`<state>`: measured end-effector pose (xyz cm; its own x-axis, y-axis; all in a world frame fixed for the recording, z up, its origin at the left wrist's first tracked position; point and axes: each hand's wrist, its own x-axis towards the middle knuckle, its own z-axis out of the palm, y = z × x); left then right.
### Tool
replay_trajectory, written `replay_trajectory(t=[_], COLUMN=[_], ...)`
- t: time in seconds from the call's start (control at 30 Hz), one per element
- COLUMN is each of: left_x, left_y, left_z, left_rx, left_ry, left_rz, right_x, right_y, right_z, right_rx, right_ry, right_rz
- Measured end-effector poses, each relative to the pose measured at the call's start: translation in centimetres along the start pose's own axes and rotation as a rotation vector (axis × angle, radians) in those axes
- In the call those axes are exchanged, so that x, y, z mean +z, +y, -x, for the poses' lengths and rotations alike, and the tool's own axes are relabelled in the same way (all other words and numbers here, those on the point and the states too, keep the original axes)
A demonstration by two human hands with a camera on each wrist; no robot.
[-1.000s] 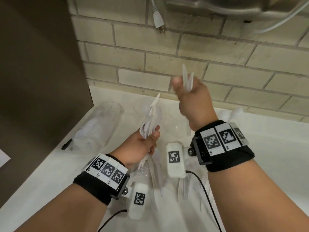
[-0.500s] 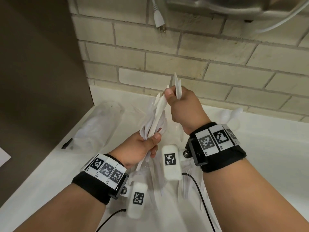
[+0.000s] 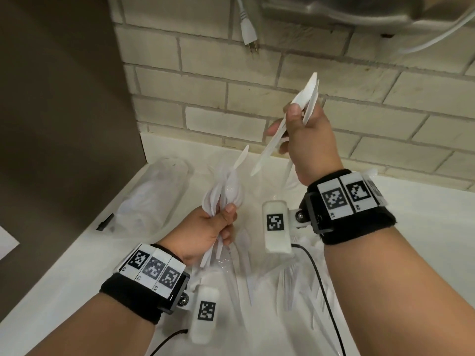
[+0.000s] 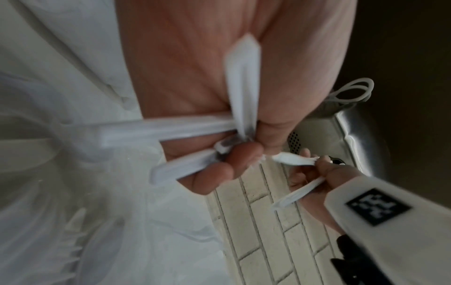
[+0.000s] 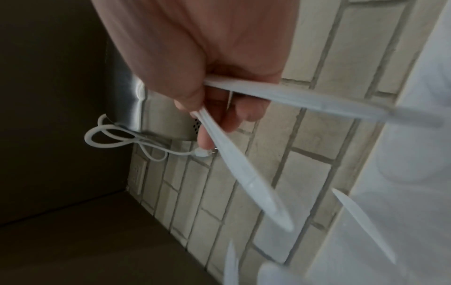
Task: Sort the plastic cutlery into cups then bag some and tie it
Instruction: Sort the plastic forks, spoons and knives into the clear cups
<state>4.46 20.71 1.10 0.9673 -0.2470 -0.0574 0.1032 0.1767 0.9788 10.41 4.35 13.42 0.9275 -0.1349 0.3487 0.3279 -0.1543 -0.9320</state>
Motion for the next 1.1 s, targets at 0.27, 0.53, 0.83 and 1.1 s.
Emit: replay_trajectory(t=[0.27, 0.53, 0.83, 1.1], left_x=[-2.0, -3.7, -3.5, -1.6], left_y=[1.0, 1.4, 1.0, 1.7], left_z=[0.2, 0.1, 0.0, -0.4], left_rx=[-0.023, -0.027, -0.022, -0.027], left_ry=[0.249, 0.253, 0.222, 0.118], left_rz=[0.051, 0.149, 0.195, 0.308], right_x=[5.5, 9.2, 7.7, 5.1], right_y=[3.6, 9.8, 10.1, 5.0], right_z=[-3.8, -6.1, -5.8, 1.0], right_rx=[-0.101, 0.053, 0.145, 0.124], right_ry=[-0.072, -0.040, -0.105, -0.196], right_rz=[0.023, -0.041, 0.199, 0.119])
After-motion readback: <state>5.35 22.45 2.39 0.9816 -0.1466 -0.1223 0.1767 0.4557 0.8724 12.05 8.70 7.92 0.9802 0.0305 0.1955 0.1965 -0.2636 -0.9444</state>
